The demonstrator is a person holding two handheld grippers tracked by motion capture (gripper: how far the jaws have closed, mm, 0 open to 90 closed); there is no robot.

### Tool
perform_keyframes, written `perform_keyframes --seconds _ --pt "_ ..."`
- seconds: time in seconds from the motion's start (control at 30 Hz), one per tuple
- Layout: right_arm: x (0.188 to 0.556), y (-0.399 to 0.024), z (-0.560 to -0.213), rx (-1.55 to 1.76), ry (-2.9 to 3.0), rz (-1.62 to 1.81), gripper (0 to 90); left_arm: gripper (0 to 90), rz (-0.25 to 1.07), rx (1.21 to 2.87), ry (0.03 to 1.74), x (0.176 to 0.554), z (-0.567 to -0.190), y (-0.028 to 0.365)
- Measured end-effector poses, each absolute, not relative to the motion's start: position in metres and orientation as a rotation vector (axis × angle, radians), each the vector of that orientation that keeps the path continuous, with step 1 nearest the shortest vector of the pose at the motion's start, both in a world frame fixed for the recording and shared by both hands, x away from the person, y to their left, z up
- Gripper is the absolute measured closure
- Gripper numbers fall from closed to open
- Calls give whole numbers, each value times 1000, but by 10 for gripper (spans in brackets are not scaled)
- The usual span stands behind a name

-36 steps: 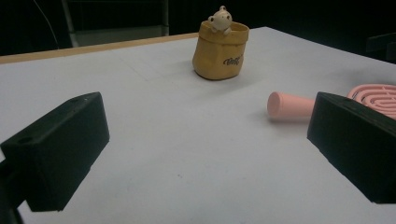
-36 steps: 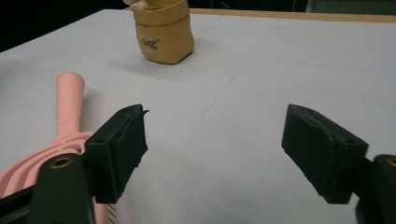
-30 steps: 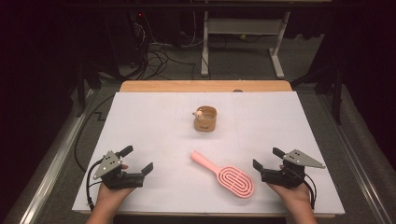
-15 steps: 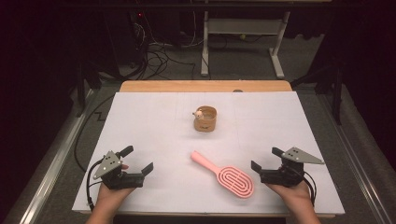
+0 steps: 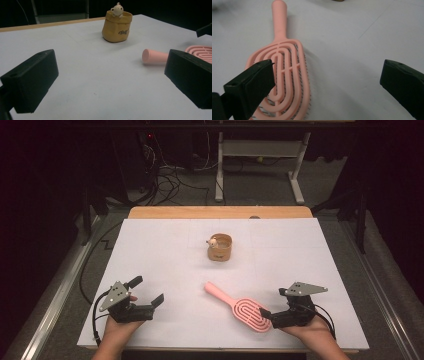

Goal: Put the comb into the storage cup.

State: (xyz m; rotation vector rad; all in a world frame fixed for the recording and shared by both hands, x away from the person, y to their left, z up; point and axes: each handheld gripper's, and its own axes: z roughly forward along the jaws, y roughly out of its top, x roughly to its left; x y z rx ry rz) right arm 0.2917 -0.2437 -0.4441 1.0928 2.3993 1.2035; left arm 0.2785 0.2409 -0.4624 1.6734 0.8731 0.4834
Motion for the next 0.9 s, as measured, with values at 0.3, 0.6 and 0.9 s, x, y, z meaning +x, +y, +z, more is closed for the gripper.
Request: perform_keyframes --seconds 0.3,0.6,0.9 --pt "286 -226 -437 986 2515 1127 4 0 484 1672 873 278 -462 241" --pt "285 -205 -437 922 2607 1042 4 0 486 1672 873 278 -462 242" --pt "290 -187 -438 863 2725 885 4 0 485 1666 875 278 -462 243"
